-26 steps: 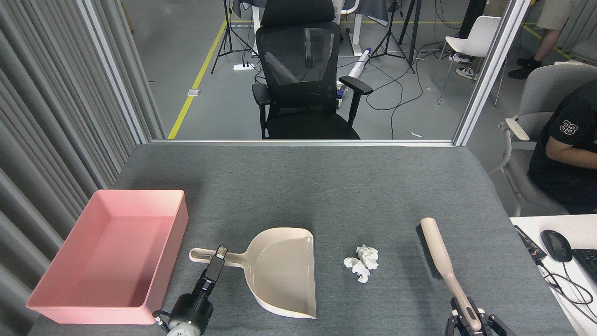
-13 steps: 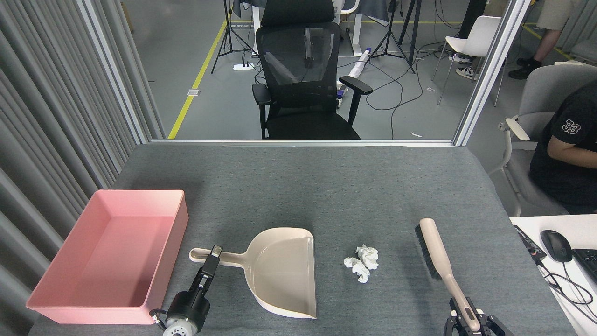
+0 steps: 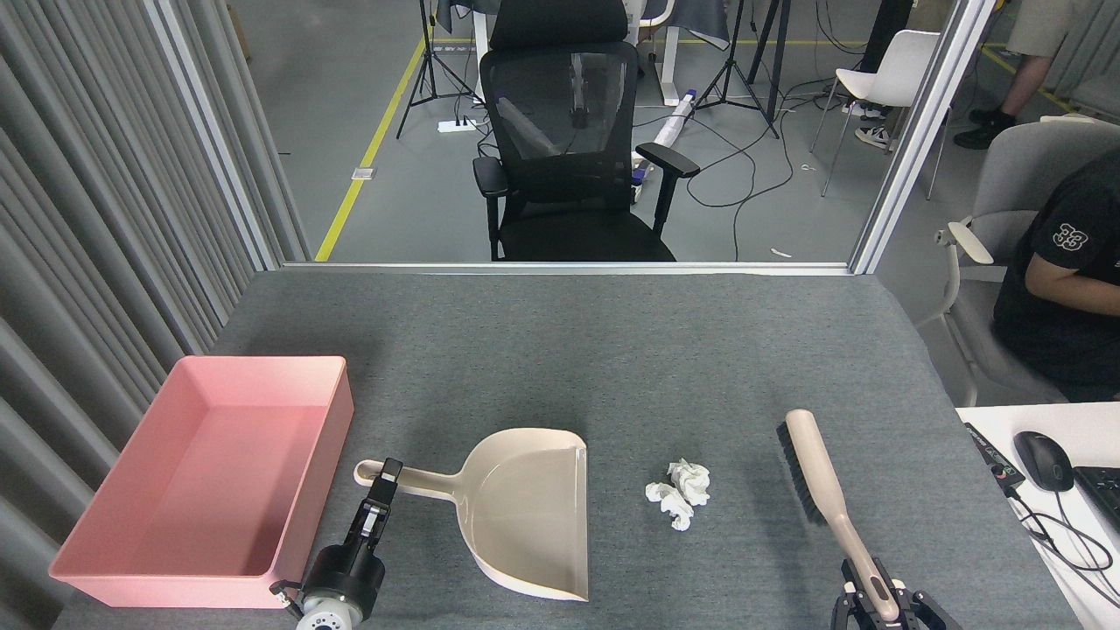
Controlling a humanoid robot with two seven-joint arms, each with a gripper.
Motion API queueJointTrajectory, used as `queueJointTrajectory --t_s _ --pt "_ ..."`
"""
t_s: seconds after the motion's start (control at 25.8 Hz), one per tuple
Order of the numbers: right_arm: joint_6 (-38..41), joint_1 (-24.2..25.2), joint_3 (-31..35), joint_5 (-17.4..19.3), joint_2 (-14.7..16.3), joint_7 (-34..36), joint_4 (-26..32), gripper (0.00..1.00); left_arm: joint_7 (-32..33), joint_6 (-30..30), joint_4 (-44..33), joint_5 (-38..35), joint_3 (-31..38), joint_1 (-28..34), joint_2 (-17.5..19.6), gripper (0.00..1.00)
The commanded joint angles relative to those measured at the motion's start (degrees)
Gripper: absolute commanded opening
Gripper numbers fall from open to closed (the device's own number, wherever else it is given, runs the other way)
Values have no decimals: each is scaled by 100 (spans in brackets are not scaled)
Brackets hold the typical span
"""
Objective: Sweep and dump garbage into bin
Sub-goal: 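Lift the dustpan with the left gripper and position it beside the paper scraps, then sweep the white paper scraps into the dustpan with the brush in the right gripper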
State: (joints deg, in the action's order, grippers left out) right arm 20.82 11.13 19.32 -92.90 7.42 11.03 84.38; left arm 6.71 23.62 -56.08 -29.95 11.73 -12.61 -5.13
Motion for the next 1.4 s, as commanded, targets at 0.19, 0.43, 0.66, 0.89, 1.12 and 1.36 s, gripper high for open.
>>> queueJointTrajectory --t_s 0.19,0.43,0.66,0.89,1.12,1.36 --pt "151 39 -7 9 -39 5 17 18 -3 169 -131 -318 75 30 -41 21" --pt "203 21 -244 9 -65 -4 -18 17 32 187 -166 -336 93 39 -85 21" --pt "160 -49 -516 0 -249 -31 -247 16 59 187 -193 -380 102 66 -103 21" --pt "160 -40 -771 0 -504 -31 -370 6 76 187 -316 -450 93 127 -146 21" --pt "10 -32 -1255 0 -821 -4 -387 1 76 187 -333 -459 93 136 -173 21" --pt "-579 -14 -2239 53 -997 -4 -379 1 94 178 -386 -459 93 197 -164 21"
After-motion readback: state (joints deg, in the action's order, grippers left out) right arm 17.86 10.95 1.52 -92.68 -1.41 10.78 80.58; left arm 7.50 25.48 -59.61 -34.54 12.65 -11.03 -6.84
